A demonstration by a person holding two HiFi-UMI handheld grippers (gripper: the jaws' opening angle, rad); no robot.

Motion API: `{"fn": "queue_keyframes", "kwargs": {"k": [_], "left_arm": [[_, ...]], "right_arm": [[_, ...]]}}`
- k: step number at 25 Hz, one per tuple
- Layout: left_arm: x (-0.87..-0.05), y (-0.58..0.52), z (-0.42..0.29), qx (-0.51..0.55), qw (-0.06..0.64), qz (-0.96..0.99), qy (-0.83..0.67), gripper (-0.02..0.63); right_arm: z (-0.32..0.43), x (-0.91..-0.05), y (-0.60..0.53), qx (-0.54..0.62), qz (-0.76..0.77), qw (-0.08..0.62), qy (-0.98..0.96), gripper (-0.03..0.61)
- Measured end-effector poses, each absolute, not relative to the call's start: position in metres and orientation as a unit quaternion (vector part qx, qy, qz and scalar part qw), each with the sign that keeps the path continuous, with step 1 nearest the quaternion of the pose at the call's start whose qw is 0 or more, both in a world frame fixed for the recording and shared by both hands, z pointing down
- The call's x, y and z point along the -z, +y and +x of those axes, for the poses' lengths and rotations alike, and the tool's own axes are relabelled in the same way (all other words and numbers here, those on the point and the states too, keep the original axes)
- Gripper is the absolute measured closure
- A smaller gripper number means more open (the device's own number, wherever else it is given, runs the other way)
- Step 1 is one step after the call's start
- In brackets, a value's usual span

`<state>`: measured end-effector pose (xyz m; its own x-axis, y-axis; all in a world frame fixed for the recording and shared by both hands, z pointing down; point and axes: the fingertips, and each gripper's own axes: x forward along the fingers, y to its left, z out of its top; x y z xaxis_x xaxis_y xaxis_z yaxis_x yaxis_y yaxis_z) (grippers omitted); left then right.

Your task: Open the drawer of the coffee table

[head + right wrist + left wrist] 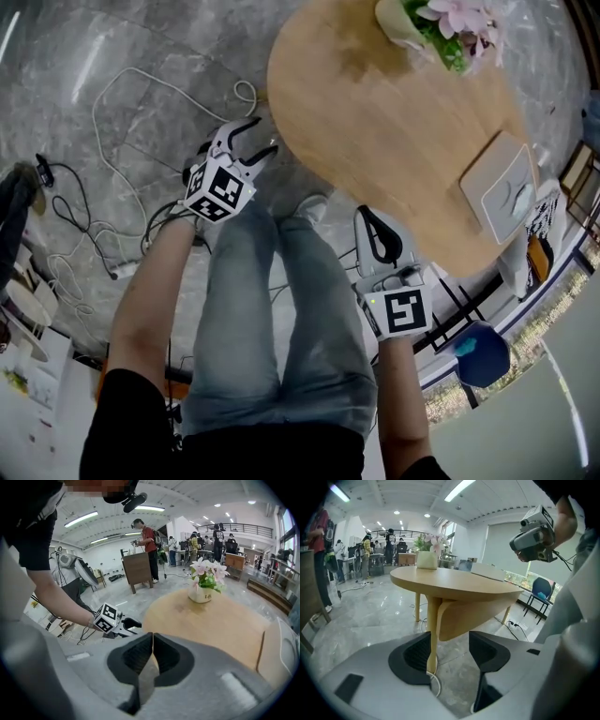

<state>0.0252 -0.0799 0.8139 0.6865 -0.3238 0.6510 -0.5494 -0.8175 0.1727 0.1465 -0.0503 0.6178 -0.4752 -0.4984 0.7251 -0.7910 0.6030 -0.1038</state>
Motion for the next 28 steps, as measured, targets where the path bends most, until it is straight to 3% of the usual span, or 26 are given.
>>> {"fn": "queue_keyframes", "kwargs": {"k": [14, 28], "left_arm": [[-0.838, -0.104, 0.067, -0.306, 0.12, 0.93, -0.164, 0.367], [-0.838, -0.1, 0.059, -0.332, 0.069, 0.939, -0.066, 0.46]], "right_arm": [[0.168, -0.639, -0.037, -0.244, 0.414, 0.332, -0.812, 0.577], [0.18, -0.64, -0.022, -0.254, 0.426, 0.341, -0.799, 0.577]]}}
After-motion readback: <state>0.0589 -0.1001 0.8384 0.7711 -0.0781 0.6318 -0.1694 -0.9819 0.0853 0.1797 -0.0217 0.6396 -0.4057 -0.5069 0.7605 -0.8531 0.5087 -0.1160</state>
